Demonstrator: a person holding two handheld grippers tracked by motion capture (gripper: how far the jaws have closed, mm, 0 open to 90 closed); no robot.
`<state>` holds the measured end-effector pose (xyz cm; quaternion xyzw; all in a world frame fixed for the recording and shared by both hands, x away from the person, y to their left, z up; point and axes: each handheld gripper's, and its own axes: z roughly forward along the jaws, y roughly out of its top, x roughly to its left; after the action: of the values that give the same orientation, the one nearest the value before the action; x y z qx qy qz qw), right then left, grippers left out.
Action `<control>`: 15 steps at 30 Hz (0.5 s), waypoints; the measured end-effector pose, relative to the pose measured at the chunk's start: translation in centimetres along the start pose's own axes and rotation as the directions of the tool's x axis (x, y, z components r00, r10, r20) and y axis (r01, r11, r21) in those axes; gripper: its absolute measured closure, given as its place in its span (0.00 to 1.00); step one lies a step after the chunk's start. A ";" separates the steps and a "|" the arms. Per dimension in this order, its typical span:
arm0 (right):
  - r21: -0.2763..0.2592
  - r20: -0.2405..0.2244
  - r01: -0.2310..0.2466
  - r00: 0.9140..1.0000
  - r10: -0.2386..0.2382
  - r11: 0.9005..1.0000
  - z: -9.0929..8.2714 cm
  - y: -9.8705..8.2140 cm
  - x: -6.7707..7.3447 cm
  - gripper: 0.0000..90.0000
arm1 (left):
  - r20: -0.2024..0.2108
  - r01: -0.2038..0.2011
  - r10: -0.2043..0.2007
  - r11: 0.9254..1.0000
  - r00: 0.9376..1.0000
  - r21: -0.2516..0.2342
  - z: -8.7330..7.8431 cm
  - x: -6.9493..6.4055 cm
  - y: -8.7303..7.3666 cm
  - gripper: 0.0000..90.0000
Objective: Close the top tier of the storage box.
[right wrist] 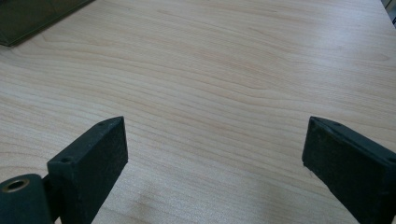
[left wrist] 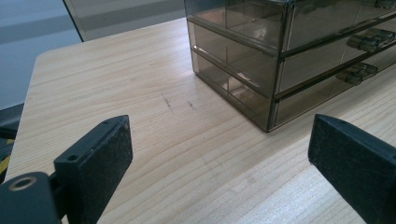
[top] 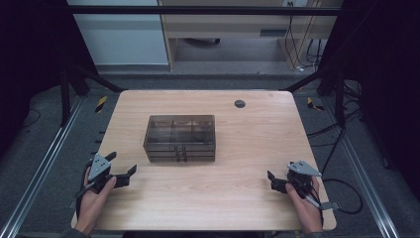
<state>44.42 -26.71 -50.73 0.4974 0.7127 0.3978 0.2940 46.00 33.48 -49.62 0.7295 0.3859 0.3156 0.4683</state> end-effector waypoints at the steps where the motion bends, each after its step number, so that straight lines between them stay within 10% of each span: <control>1: 0.000 0.000 0.001 1.000 -0.001 1.000 0.0 0.0 0.0 0.08 | -0.003 0.000 0.000 1.000 1.000 -0.002 0.0 0.0 0.0 0.07; 15: 0.008 -0.006 0.001 1.000 -0.001 1.000 0.1 0.0 0.0 0.08 | -0.019 0.005 -0.005 1.000 1.000 -0.023 0.0 0.2 -0.2 0.07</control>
<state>44.47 -26.67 -50.74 0.4971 0.7153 0.3963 0.2901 46.02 33.71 -49.77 0.7201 0.3887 0.3258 0.4736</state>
